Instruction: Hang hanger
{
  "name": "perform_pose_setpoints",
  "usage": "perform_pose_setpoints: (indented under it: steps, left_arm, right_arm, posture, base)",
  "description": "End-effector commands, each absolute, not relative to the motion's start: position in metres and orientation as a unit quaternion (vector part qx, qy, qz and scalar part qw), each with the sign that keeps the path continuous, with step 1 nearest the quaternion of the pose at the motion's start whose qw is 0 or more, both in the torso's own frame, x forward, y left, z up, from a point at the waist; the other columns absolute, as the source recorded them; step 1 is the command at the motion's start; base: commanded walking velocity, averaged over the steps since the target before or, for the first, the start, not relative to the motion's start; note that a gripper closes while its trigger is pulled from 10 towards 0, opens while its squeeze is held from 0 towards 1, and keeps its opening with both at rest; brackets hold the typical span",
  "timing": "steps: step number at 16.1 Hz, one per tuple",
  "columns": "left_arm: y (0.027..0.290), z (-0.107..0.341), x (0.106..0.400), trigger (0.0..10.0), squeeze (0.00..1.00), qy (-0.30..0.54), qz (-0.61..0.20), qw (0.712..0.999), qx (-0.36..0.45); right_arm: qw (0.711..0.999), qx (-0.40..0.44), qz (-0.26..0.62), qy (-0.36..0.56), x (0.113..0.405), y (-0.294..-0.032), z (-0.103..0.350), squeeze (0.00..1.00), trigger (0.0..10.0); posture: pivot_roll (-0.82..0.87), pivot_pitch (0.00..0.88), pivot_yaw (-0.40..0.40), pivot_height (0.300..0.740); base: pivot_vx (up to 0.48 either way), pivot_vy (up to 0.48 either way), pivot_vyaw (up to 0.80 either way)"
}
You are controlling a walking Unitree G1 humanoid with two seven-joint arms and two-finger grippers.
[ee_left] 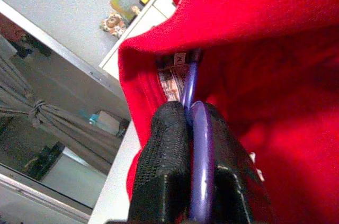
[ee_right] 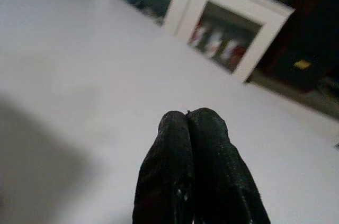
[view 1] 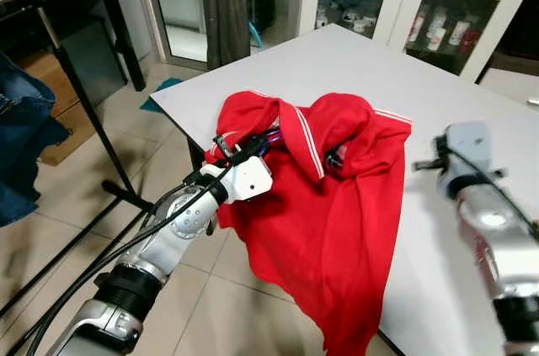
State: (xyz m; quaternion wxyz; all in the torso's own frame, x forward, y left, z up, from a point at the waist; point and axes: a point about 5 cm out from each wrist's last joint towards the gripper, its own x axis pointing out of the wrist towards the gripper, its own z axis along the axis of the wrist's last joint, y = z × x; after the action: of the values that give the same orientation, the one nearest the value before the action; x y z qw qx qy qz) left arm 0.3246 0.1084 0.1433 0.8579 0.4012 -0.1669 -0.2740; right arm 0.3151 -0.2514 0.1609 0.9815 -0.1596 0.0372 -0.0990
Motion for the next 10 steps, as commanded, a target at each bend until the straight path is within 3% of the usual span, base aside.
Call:
perform_pose_setpoints:
  steps: [1,4,5,6,7,8,9,10]
  left_arm:
    - [0.112,0.158,0.330,0.0,0.00,-0.189,-0.266,0.858,0.396]
    - [0.118,0.158,0.334,0.0,0.00,-0.180,-0.268,0.853,0.411]
    - [0.117,0.157,0.334,0.0,0.00,-0.178,-0.271,0.851,0.414]
    - [0.115,0.156,0.334,0.0,0.00,-0.177,-0.275,0.850,0.413]
    - [0.113,0.155,0.333,0.0,0.00,-0.177,-0.278,0.849,0.413]
    - [0.111,0.154,0.332,0.0,0.00,-0.177,-0.282,0.848,0.411]
    - [0.108,0.153,0.332,0.0,0.00,-0.177,-0.288,0.847,0.411]
    - [0.107,0.152,0.332,0.0,0.00,-0.177,-0.290,0.846,0.411]
  right_arm:
    - [0.980,-0.168,-0.107,0.023,0.317,-0.255,0.166,0.00,0.0]
    - [0.983,-0.166,-0.018,-0.081,0.318,-0.216,0.198,0.00,0.0]
    - [0.983,-0.153,0.018,-0.101,0.315,-0.200,0.202,0.00,6.6]
    - [0.984,-0.134,0.053,-0.108,0.311,-0.188,0.202,0.00,10.0]
    - [0.983,-0.124,0.079,-0.111,0.307,-0.180,0.200,0.00,10.0]
    - [0.981,-0.121,0.092,-0.118,0.304,-0.177,0.200,0.27,10.0]
    - [0.979,-0.119,0.092,-0.136,0.301,-0.177,0.204,1.00,10.0]
    - [0.978,-0.117,0.088,-0.147,0.300,-0.178,0.207,1.00,10.0]
  posture:
    - [0.04,0.034,0.006,0.740]
    - [0.04,0.034,0.009,0.740]
    - [0.04,0.033,0.011,0.740]
    - [0.04,0.034,0.013,0.740]
    - [0.04,0.034,0.013,0.740]
    - [0.04,0.034,0.013,0.740]
    - [0.04,0.036,0.017,0.740]
    - [0.04,0.036,0.017,0.740]
  base:
    - [0.000,0.000,0.00]
    - [0.000,0.000,0.00]
    - [0.000,0.000,0.00]
    - [0.000,0.000,0.00]
    - [0.000,0.000,0.00]
    - [0.000,0.000,0.00]
    - [0.000,0.000,0.00]
    - [0.000,0.000,0.00]
